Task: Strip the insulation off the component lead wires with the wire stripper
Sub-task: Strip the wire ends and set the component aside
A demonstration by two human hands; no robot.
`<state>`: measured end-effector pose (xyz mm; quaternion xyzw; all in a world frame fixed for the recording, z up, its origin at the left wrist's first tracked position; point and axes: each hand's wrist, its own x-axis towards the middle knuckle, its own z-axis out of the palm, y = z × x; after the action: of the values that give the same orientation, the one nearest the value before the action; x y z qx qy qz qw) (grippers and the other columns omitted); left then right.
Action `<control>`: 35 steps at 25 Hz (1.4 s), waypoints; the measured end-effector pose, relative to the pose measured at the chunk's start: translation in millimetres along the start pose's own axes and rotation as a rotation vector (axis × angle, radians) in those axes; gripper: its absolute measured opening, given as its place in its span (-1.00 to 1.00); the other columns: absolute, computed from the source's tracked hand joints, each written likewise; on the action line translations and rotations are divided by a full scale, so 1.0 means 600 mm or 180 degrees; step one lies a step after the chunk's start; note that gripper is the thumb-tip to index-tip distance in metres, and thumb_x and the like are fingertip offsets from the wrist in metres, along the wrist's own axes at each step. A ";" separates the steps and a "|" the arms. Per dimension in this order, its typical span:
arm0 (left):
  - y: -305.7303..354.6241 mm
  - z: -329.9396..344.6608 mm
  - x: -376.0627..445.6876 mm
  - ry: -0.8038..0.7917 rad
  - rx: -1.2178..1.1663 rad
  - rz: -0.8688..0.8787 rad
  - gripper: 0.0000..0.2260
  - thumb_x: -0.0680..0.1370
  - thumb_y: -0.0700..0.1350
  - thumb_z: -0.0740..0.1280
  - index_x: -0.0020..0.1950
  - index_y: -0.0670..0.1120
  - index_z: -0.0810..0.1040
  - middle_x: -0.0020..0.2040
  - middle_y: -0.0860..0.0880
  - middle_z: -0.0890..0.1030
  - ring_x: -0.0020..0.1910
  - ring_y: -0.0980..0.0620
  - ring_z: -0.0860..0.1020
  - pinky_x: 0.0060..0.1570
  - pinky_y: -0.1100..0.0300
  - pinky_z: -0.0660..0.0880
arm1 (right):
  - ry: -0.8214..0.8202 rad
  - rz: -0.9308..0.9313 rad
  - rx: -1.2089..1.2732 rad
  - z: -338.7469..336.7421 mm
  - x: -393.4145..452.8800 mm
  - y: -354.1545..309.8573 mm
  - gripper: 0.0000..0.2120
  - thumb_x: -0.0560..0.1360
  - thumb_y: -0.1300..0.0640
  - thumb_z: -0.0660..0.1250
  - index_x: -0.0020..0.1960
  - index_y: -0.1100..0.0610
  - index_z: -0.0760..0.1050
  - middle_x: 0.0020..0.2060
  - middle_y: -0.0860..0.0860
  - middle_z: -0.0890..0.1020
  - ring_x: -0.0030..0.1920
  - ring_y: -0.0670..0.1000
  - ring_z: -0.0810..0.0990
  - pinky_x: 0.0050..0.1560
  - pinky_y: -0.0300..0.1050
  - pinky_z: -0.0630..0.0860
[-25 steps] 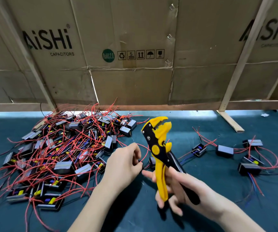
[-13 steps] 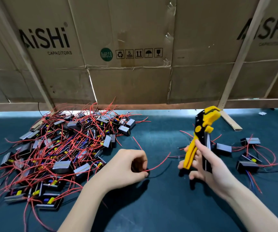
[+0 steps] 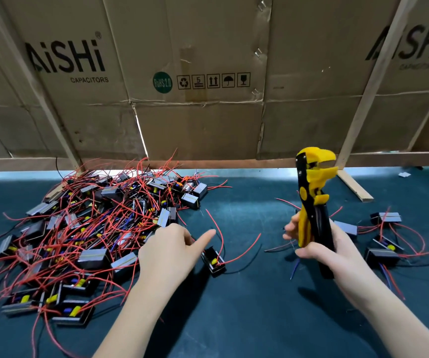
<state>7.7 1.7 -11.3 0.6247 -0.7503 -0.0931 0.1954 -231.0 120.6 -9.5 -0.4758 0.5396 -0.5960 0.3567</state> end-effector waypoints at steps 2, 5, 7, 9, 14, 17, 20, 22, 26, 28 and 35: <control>0.007 0.007 -0.004 -0.0166 -0.0236 0.0306 -0.61 0.46 0.32 0.33 -0.24 0.00 0.55 -0.28 0.09 0.61 -0.18 0.03 0.58 -0.22 0.16 0.47 | -0.0024 -0.0103 -0.0279 -0.003 0.000 -0.001 -0.53 0.34 0.43 0.44 0.18 0.12 0.49 0.06 0.01 0.66 0.15 0.01 0.61 0.09 -0.25 0.51; 0.016 0.016 -0.006 -0.0556 -0.1123 0.0852 -0.96 0.47 -0.11 0.45 -0.13 -0.01 0.61 -0.17 0.07 0.64 -0.14 0.06 0.60 -0.01 0.11 0.53 | 0.0056 -0.0155 -0.0648 -0.007 0.003 0.004 -0.50 0.38 0.48 0.40 0.20 0.07 0.47 0.11 0.00 0.61 0.19 -0.01 0.55 0.17 -0.21 0.47; 0.019 0.018 -0.009 -0.0668 -0.1536 0.0981 -0.91 0.46 -0.22 0.43 -0.15 -0.02 0.64 -0.20 0.08 0.67 -0.16 0.14 0.61 0.00 0.21 0.52 | 0.0462 -0.0349 -0.1225 -0.006 0.002 0.007 -0.51 0.37 0.37 0.50 0.20 0.06 0.46 0.07 0.02 0.57 0.11 -0.05 0.53 0.16 -0.26 0.41; 0.024 0.019 -0.012 -0.0588 -0.1708 0.1057 -0.93 0.50 -0.14 0.44 -0.18 -0.01 0.64 -0.24 0.09 0.68 -0.22 0.22 0.59 -0.10 0.33 0.48 | 0.0964 -0.0739 -0.2165 -0.009 0.002 0.009 -0.50 0.32 0.22 0.58 0.18 0.09 0.47 0.02 -0.02 0.56 0.05 -0.05 0.53 0.14 -0.24 0.42; 0.023 0.024 -0.007 -0.0687 -0.2259 0.0974 -0.88 0.54 -0.15 0.40 -0.19 -0.05 0.66 -0.30 0.06 0.69 -0.28 0.15 0.62 -0.17 0.15 0.54 | 0.1318 -0.0598 -0.3410 -0.010 0.002 0.017 -0.48 0.27 0.01 0.61 0.10 0.17 0.50 -0.10 0.06 0.58 -0.05 0.22 0.58 -0.01 0.15 0.49; 0.020 0.030 -0.005 -0.0817 -0.2663 0.0781 -0.92 0.57 -0.20 0.38 -0.11 -0.10 0.64 -0.28 -0.04 0.71 -0.21 0.00 0.69 -0.08 0.06 0.58 | 0.1403 -0.0510 -0.3554 -0.011 0.004 0.022 -0.44 0.26 0.00 0.61 0.13 0.22 0.51 -0.08 0.11 0.60 -0.04 0.25 0.58 -0.02 0.15 0.50; 0.019 0.037 -0.004 -0.0967 -0.2916 0.0668 -0.89 0.59 -0.21 0.34 -0.11 -0.13 0.63 -0.28 -0.07 0.71 -0.16 -0.08 0.71 -0.01 0.00 0.60 | 0.1490 -0.0485 -0.3690 -0.009 0.005 0.026 -0.44 0.26 -0.01 0.61 0.12 0.23 0.51 -0.10 0.13 0.60 -0.05 0.27 0.57 -0.05 0.13 0.46; 0.019 0.040 -0.003 -0.1062 -0.2953 0.0750 -0.87 0.60 -0.19 0.33 -0.11 -0.11 0.63 -0.31 -0.02 0.67 -0.22 -0.11 0.66 -0.07 0.00 0.56 | 0.1552 -0.0476 -0.3797 -0.008 0.006 0.029 -0.46 0.25 -0.01 0.60 0.07 0.25 0.50 -0.14 0.14 0.58 -0.09 0.27 0.57 -0.08 0.11 0.43; 0.019 0.043 -0.004 -0.1182 -0.2849 0.1121 -0.89 0.57 -0.07 0.33 -0.13 0.02 0.62 -0.19 -0.03 0.66 -0.19 0.09 0.55 -0.09 0.15 0.49 | 0.1529 -0.0511 -0.4137 -0.013 0.009 0.036 -0.47 0.23 0.00 0.61 0.03 0.27 0.50 -0.18 0.16 0.56 -0.13 0.28 0.56 -0.12 0.11 0.42; 0.020 0.045 -0.006 -0.1279 -0.2774 0.1204 -0.90 0.55 -0.04 0.32 -0.12 0.05 0.63 -0.12 0.01 0.67 -0.14 0.11 0.55 -0.05 0.19 0.50 | 0.1428 -0.0567 -0.4231 -0.013 0.009 0.040 -0.46 0.21 0.00 0.61 0.02 0.26 0.51 -0.19 0.14 0.55 -0.13 0.26 0.55 -0.13 0.09 0.39; 0.019 0.056 -0.007 -0.1158 -0.2864 0.0952 -0.91 0.57 -0.15 0.38 -0.11 -0.04 0.67 -0.26 -0.01 0.67 -0.23 0.12 0.60 -0.17 0.23 0.52 | 0.1113 -0.1013 -0.4215 0.000 0.006 0.045 -0.51 0.22 -0.04 0.60 -0.01 0.20 0.53 -0.20 0.06 0.56 -0.14 0.22 0.55 -0.17 0.04 0.39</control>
<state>-15.7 4.4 -38.0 0.3380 -0.7390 -0.4855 0.3225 -234.5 113.1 -35.2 -0.5633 0.7623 -0.2548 -0.1915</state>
